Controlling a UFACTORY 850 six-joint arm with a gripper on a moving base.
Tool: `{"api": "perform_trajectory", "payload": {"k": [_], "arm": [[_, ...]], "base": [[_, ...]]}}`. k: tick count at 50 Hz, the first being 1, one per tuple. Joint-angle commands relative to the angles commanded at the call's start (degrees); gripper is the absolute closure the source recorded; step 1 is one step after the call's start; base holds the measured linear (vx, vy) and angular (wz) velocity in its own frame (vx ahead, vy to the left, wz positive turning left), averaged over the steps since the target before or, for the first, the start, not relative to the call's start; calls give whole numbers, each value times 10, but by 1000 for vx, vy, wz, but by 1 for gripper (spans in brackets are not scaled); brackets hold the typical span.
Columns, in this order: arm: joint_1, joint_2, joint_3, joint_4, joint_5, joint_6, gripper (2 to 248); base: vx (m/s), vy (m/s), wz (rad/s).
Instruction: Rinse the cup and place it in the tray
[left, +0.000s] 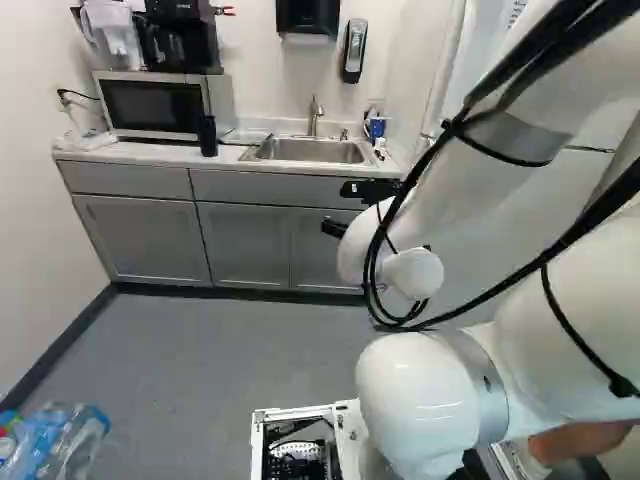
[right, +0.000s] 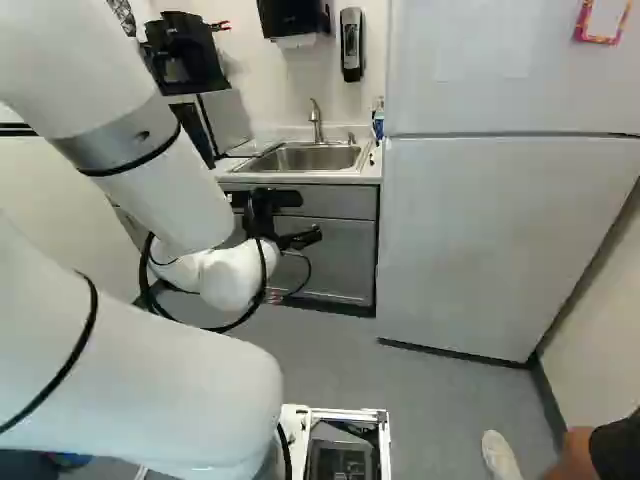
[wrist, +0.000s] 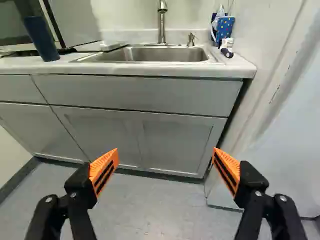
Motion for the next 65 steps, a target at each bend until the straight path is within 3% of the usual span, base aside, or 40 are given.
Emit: {"api": "perform_trajectory", "payload": {"k": [36, 65], "arm": [[0, -1, -1, 0, 0, 0, 3], [-6, 2, -31, 0, 0, 0, 3]], "base": [[0, 0, 0], [0, 0, 0]]}}
